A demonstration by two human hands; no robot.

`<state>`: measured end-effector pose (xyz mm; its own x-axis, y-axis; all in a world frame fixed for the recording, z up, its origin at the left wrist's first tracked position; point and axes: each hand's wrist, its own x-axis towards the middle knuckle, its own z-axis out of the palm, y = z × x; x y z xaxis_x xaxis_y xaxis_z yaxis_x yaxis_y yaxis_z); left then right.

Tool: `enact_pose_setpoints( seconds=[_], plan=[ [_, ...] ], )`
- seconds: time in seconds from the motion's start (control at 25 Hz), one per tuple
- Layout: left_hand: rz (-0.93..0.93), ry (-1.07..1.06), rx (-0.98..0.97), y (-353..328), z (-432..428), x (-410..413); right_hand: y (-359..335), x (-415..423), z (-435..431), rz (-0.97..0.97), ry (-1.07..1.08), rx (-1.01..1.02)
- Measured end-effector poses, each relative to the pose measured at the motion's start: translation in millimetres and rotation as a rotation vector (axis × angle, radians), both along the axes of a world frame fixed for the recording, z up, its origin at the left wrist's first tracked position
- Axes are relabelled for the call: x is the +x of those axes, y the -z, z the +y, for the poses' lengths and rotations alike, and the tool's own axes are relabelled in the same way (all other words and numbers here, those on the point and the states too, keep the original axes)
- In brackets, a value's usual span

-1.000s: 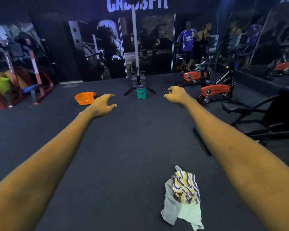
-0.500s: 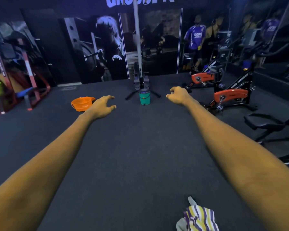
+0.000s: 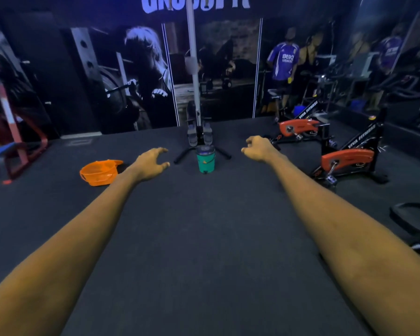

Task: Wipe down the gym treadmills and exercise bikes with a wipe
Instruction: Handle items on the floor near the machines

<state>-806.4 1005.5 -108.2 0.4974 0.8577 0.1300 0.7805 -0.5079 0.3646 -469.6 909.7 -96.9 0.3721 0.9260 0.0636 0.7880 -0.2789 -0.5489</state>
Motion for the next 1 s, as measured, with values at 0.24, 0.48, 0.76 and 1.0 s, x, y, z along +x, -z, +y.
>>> enact_pose_setpoints(
  seconds=[0.24, 0.48, 0.76, 1.0],
  plan=[
    [0.008, 0.019, -0.005, 0, 180, 55, 2, 49, 171, 0.028, 0.017, 0.003],
    [0.013, -0.004, 0.015, 10, 370, 119, 13, 118, 367, 0.004, -0.007, 0.024],
    [0.018, -0.027, -0.039, 20, 559, 190, 16, 181, 565, 0.007, -0.021, -0.017],
    [0.022, -0.022, -0.029, 40, 737, 236, 33, 227, 744, -0.005, -0.018, -0.041]
  ],
)
